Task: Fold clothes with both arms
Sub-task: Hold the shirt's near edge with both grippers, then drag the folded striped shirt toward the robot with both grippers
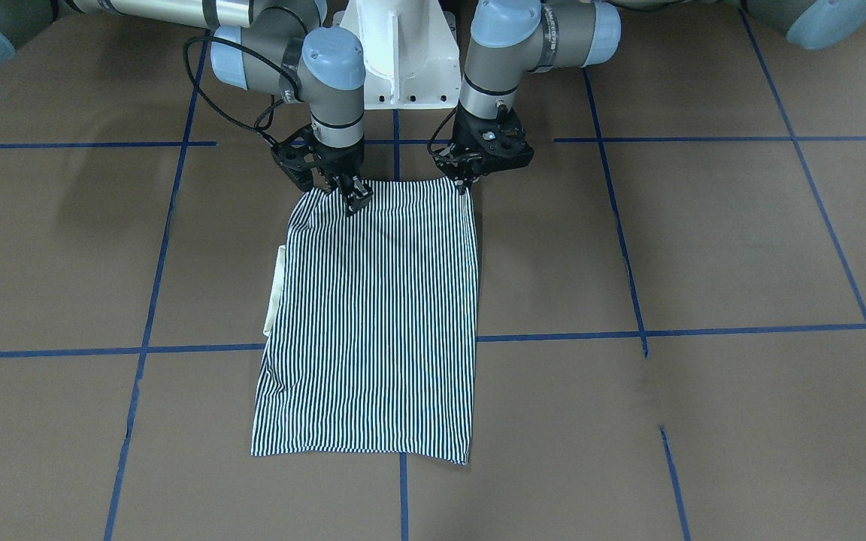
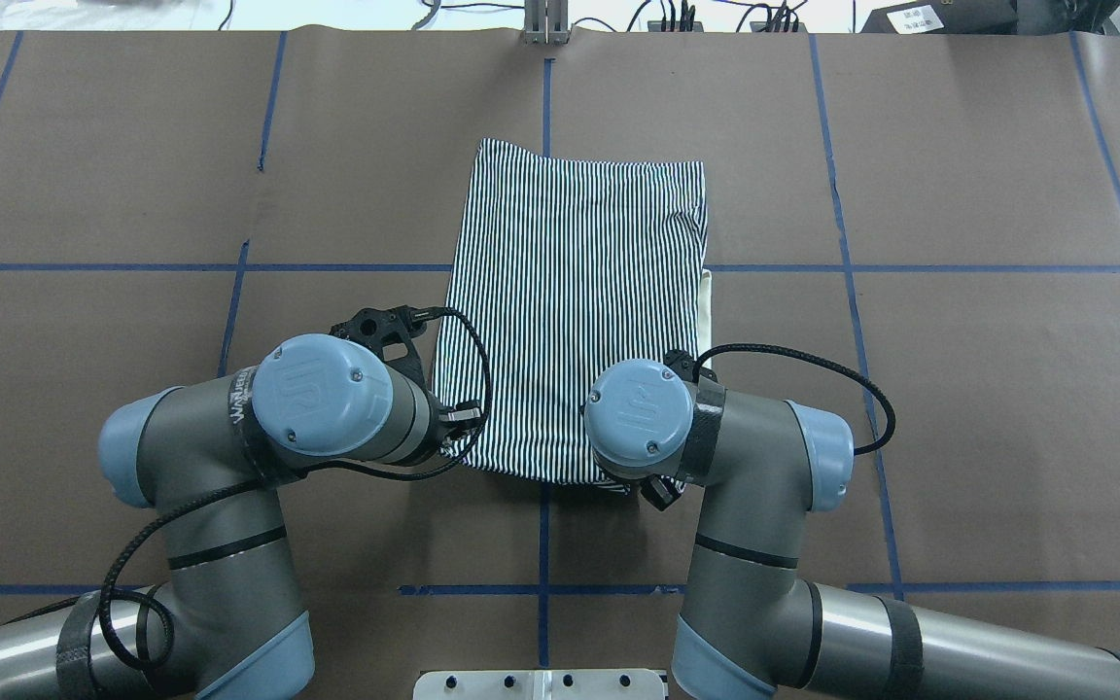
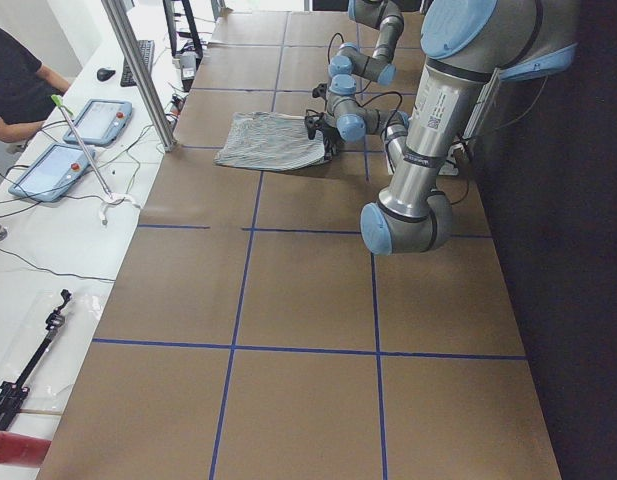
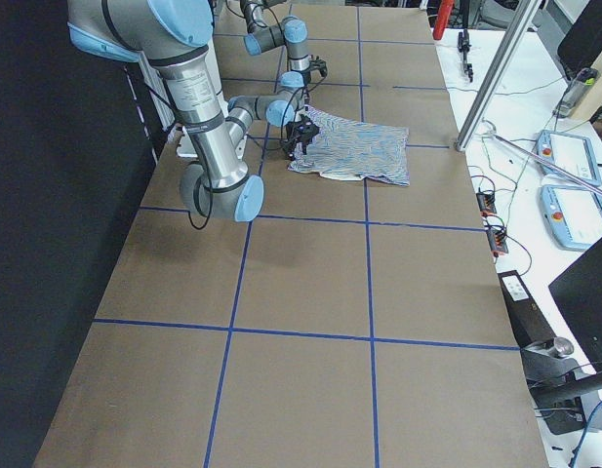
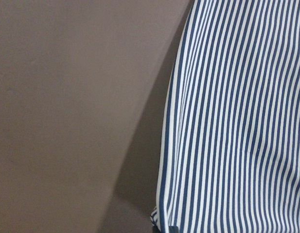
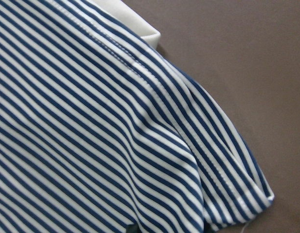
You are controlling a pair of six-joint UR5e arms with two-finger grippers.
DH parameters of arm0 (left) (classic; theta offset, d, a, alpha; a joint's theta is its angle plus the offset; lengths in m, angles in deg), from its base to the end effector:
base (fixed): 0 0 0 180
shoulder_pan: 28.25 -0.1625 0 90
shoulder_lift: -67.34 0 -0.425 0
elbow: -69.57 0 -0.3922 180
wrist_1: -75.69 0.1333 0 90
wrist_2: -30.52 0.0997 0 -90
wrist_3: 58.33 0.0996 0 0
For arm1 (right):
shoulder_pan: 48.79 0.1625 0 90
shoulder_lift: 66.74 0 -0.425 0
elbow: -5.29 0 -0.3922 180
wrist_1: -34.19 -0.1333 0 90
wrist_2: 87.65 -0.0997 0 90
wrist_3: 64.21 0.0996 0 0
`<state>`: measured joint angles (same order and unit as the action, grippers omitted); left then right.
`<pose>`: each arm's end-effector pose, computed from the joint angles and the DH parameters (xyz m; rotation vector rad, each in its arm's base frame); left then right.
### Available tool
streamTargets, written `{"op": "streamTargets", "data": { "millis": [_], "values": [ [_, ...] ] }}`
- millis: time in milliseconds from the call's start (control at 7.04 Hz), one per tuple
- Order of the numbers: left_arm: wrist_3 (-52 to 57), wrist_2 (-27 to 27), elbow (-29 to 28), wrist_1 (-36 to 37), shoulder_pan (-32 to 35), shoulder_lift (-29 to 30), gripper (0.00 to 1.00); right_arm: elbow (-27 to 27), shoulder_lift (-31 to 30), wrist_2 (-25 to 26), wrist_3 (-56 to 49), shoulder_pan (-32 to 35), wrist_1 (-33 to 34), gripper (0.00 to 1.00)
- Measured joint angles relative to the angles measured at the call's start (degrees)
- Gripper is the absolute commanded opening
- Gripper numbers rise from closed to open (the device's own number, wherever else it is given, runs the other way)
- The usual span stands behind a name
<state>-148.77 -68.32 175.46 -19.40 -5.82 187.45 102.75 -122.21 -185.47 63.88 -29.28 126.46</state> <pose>0.5326 -0.3475 0.2323 0.0286 0.9046 -0.3029 -0.5936 -0.3374 0.2624 -0.2501 -0.6868 0.9149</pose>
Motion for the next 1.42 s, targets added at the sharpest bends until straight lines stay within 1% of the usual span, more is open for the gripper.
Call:
{"op": "streamTargets", "data": {
  "millis": [568,852,1136,1420],
  "values": [
    [-0.1,0.0,-0.1,0.0,0.0,0.4,0.0,1.0,0.1,0.0,-0.1,0.0,0.8,0.0],
    [-1.1,0.0,1.2,0.5,-1.0,0.2,0.0,2.5,-0.7,-0.3,-0.5,0.0,0.7,0.0],
    [-4.0,-0.4,5.1,5.0,-6.3,-0.1,0.0,6.2,-2.3,-0.5,-0.7,-1.3,0.6,0.0],
    [-8.8,-0.6,9.4,8.2,-11.5,-0.9,0.0,10.4,-4.9,-0.2,-0.8,-4.6,0.4,0.0]
  ]
}}
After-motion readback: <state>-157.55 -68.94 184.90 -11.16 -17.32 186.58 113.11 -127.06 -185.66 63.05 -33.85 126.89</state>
